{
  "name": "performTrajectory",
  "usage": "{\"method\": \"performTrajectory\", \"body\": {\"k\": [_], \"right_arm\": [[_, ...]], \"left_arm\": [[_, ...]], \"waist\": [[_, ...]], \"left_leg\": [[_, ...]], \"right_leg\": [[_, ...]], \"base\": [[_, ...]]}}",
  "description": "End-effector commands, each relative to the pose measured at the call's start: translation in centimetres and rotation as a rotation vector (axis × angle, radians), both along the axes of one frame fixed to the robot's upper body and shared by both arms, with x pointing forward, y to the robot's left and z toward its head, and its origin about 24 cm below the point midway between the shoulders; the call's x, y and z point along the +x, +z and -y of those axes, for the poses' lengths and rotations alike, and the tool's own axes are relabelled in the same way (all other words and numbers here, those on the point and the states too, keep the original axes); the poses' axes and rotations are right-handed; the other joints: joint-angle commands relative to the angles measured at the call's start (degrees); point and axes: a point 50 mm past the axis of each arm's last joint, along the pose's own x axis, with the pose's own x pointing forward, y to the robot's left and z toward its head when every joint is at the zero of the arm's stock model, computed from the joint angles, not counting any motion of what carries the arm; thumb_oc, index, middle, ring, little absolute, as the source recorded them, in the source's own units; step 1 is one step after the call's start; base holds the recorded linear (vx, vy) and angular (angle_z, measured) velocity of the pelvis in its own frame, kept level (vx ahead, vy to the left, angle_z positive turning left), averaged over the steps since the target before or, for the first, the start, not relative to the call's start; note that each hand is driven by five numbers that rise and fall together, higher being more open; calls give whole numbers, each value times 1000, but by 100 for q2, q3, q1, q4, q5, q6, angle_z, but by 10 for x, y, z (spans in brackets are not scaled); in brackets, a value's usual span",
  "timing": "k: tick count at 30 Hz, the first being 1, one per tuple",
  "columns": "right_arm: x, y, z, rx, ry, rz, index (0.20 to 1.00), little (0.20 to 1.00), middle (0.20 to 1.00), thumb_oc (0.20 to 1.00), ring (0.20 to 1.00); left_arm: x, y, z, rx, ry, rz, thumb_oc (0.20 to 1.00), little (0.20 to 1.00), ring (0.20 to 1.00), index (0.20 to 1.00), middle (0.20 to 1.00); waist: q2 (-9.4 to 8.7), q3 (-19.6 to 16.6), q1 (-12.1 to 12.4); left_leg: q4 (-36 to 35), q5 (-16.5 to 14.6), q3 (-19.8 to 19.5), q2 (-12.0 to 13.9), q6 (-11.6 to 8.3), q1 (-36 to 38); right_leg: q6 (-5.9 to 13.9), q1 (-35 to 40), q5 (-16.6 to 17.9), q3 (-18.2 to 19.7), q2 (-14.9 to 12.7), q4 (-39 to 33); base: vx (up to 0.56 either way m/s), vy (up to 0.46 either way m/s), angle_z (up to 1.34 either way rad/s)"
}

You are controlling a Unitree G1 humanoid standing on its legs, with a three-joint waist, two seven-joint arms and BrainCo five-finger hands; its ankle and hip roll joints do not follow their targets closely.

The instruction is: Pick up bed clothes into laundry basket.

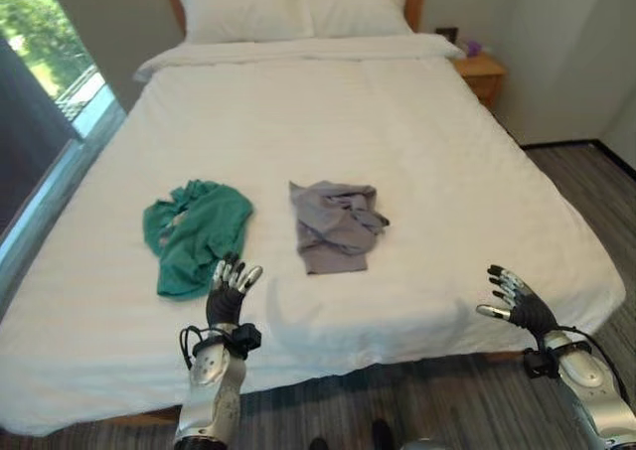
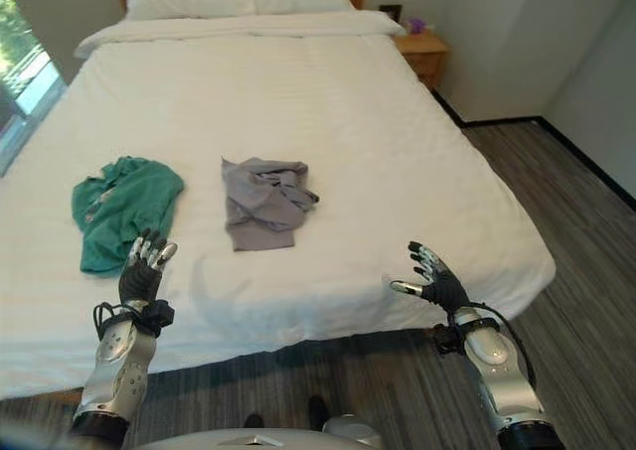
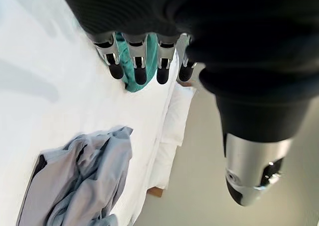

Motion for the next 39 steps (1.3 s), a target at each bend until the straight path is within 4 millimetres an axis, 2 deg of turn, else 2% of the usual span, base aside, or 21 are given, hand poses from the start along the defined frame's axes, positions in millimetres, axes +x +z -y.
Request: {"method": "performTrajectory", "body": {"k": [1, 4, 7, 8, 10, 15, 18, 19, 20, 21, 23, 26, 30, 33, 34, 39], "right_arm": [[32, 47, 1, -126, 40, 208, 1000, 1000, 1000, 1000, 1000], [36, 54, 7, -230, 44, 211, 1000, 1000, 1000, 1000, 1000], [39, 52, 8, -253, 51, 193, 1000, 1000, 1000, 1000, 1000], [44, 51, 11, -304, 58, 168, 1000, 1000, 1000, 1000, 1000], [53, 53, 18, -383, 55, 143, 1000, 1000, 1000, 1000, 1000], [94, 84, 40, -616, -38, 145, 1000, 1000, 1000, 1000, 1000], [120, 100, 57, -750, -133, 79, 1000, 1000, 1000, 1000, 1000], [128, 109, 58, -822, -142, 70, 1000, 1000, 1000, 1000, 1000], [129, 111, 57, -824, -139, 74, 1000, 1000, 1000, 1000, 1000], [141, 132, 60, -956, -167, 75, 1000, 1000, 1000, 1000, 1000], [149, 146, 61, -1025, -202, 66, 1000, 1000, 1000, 1000, 1000], [162, 171, 52, -1172, -196, 79, 1000, 1000, 1000, 1000, 1000], [175, 189, 31, -1206, -201, 125, 1000, 1000, 1000, 1000, 1000], [179, 193, 22, -1241, -183, 135, 1000, 1000, 1000, 1000, 1000], [183, 193, 13, -1262, -163, 145, 1000, 1000, 1000, 1000, 1000], [186, 187, 2, -1312, -128, 125, 1000, 1000, 1000, 1000, 1000]], "left_arm": [[20, 37, 0, 47, -40, 180, 1000, 1000, 1000, 1000, 1000], [18, 34, 9, 40, -95, 167, 1000, 1000, 1000, 1000, 1000], [13, 29, 10, 49, -115, 144, 1000, 1000, 1000, 1000, 1000], [9, 24, 8, 34, -122, 117, 1000, 1000, 1000, 1000, 1000], [7, 27, 6, 51, -139, 122, 1000, 1000, 1000, 1000, 1000], [7, 34, -2, 104, -152, 133, 1000, 1000, 1000, 1000, 1000], [7, 27, -1, 70, -144, 101, 1000, 1000, 1000, 1000, 1000], [8, 26, -2, 63, -138, 93, 1000, 1000, 1000, 1000, 1000], [8, 26, -2, 61, -135, 95, 1000, 1000, 1000, 1000, 1000], [9, 22, -2, 50, -138, 76, 1000, 1000, 1000, 1000, 1000], [12, 26, -3, 63, -138, 86, 1000, 1000, 1000, 1000, 1000], [15, 30, -2, 70, -148, 102, 1000, 1000, 1000, 1000, 1000], [20, 35, 4, 84, -177, 120, 1000, 1000, 1000, 1000, 1000], [23, 36, 8, 81, -191, 130, 1000, 1000, 1000, 1000, 1000], [25, 37, 12, 84, -208, 134, 1000, 1000, 1000, 1000, 1000], [29, 39, 22, 81, -244, 142, 1000, 1000, 1000, 1000, 1000]], "waist": [[-339, 218, 126], [-354, 198, 124], [-294, 130, 170], [-261, 107, 257], [-268, 149, 359], [-317, 377, 643], [-338, 447, 754], [-334, 458, 761], [-325, 464, 745], [-295, 482, 744], [-222, 470, 745], [-123, 436, 756], [40, 396, 768], [109, 368, 769], [182, 353, 773], [334, 335, 791]], "left_leg": [[644, 277, 923, 118, -168, -413], [824, 211, 1225, 247, -148, -468], [500, 219, 1185, 191, -120, -307], [230, 246, 1180, 162, -66, -191], [124, 265, 1158, 121, -40, -174], [31, 321, 1136, 79, -21, -497], [11, 327, 1154, 55, -45, -633], [11, 318, 1173, 52, -46, -654], [11, 316, 1179, 53, -46, -654], [11, 300, 1214, 30, -52, -691], [11, 284, 1247, 3, -54, -732], [11, 272, 1274, -26, -65, -771], [11, 254, 1282, -58, -67, -782], [11, 255, 1280, -65, -70, -793], [11, 254, 1277, -80, -70, -803], [11, 281, 1232, -114, -72, -872]], "right_leg": [[265, 73, -373, -277, -469, 357], [324, 159, -353, -586, -598, 240], [345, 261, -367, -632, -564, 141], [357, 285, -423, -653, -552, 132], [361, 249, -442, -669, -559, 139], [384, -149, -363, -695, -566, 137], [421, -300, -261, -678, -568, 87], [434, -322, -246, -656, -568, 72], [435, -325, -245, -650, -567, 73], [462, -386, -214, -589, -574, 70], [487, -458, -186, -514, -581, 70], [500, -536, -165, -471, -592, 70], [516, -593, -146, -441, -610, 70], [519, -613, -149, -436, -616, 70], [523, -628, -147, -428, -624, 70], [525, -675, -146, -439, -635, 70]], "base": [[-94, -12, 127], [0, -33, 101], [97, 7, 62], [89, 45, 10], [57, 55, 7], [-46, 42, 3], [6, 55, -2], [23, 43, -2], [30, 63, -3], [29, 59, -7], [23, 61, -15], [5, 20, -8], [0, 0, 0], [1, 5, -4], [-2, 3, -4], [-8, -3, 0]]}}
